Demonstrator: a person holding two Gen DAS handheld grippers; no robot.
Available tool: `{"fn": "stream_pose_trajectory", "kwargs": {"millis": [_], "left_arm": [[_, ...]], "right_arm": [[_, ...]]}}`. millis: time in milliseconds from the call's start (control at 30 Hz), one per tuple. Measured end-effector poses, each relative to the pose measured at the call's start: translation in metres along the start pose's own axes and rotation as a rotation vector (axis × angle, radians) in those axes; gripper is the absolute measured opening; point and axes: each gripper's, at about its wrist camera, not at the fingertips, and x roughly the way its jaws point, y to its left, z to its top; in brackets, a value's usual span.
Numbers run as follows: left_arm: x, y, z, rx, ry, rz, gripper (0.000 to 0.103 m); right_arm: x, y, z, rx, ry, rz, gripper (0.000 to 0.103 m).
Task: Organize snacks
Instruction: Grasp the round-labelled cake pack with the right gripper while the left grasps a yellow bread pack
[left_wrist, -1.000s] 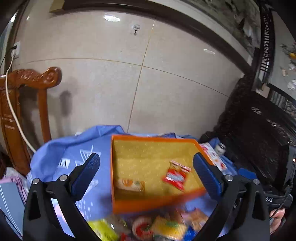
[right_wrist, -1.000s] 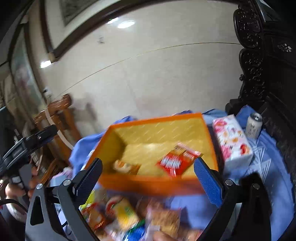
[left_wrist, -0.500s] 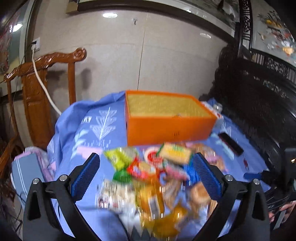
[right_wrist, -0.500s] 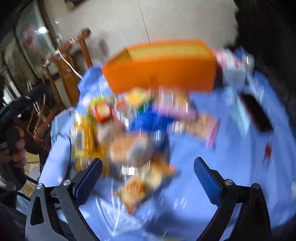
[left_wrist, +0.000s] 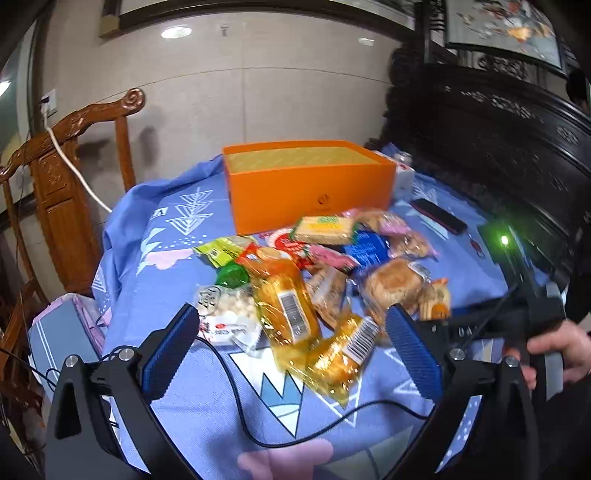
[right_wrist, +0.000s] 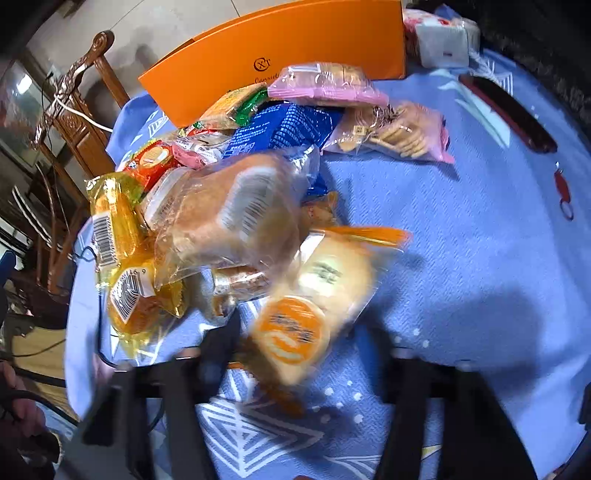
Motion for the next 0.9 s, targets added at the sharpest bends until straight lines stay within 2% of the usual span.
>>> {"fn": "stream_pose_trajectory", "kwargs": {"millis": [33,100,400,600,667,733,800,900], "left_arm": [[0.003,-0.004,-0.003,0.016,0.002,-0.006,0.099],[0.008,-0.011,-0.005,0.047,0.002,-0.020,0.099],[0.042,-0.066,-0.023,0.305,0.029,-0.120,0.099],[0.068,-0.068,-0.026,0.323,0.075,-0.183,0.098],[0.077,-0.068,-0.027,0.331,0.091,-0.203,0.094],[0.086,-0.068,-0.029,0.335,0.120,-0.231,0.080],[0.096,-0.067,-0.032,0.331,0.154,-0.251,0.072],[0.107,-0.065,-0.039,0.332,0.184,-0.248,0.068]], "right_arm": [[-0.001,-0.001,0.000,0.002,0.004,-0.002,0.045],[-0.005,-0.003,-0.004,0.005,0.008,-0.007,0.042],[-0.039,-0.026,-0.021,0.025,-0.038,0.004,0.041],[-0.046,-0.030,-0.024,0.041,-0.061,0.009,0.041],[-0.047,-0.030,-0.025,0.046,-0.065,0.006,0.041],[-0.046,-0.031,-0.024,0.048,-0.064,0.006,0.042],[-0.046,-0.032,-0.025,0.051,-0.065,0.004,0.042],[-0.047,-0.033,-0.025,0.057,-0.069,0.000,0.042]]}}
